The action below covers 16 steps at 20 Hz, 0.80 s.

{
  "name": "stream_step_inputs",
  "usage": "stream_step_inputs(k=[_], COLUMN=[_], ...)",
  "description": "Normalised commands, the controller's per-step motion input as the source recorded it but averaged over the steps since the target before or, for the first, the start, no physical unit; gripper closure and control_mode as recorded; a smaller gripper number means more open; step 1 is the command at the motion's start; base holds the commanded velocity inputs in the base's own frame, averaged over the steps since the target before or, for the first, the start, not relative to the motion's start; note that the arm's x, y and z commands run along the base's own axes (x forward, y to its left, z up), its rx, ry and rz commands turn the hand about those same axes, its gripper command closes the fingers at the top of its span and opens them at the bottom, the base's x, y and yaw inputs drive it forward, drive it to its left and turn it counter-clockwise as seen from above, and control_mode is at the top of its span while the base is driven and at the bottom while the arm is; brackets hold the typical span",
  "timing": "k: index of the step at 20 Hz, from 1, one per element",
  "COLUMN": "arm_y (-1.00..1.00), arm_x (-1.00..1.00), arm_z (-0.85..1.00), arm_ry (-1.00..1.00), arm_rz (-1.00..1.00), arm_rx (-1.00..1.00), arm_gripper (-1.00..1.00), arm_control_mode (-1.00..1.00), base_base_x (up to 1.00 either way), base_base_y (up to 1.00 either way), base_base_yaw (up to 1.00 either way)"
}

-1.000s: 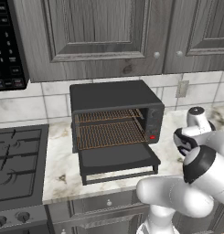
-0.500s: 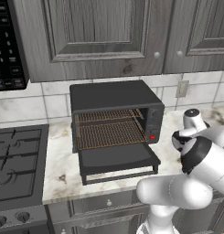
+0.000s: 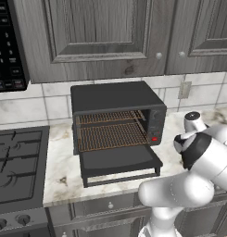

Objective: Pick up the bagel from the plate, place it on the toaster oven rack, close the door, and set the timer.

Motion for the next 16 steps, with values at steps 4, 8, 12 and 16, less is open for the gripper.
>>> stream_step_inputs(k=[4, 8, 12, 16], arm_y=[-0.07, -0.09, -0.08, -0.08], arm_x=[0.01, 0.00, 0.00, 0.00], arm_z=[-0.01, -0.03, -0.04, -0.03], arm_ry=[0.00, 0.00, 0.00, 0.00], arm_rz=[0.00, 0.00, 0.00, 0.00], arm_rx=[0.00, 0.00, 0.00, 0.00], arm_gripper=[-1.00, -1.00, -1.00, -1.00], arm_control_mode=[-1.00, -1.00, -1.00, -1.00], base_base_x=[0.00, 0.00, 0.00, 0.00], base_base_y=[0.00, 0.00, 0.00, 0.00], base_base_yaw=[0.00, 0.00, 0.00, 0.00])
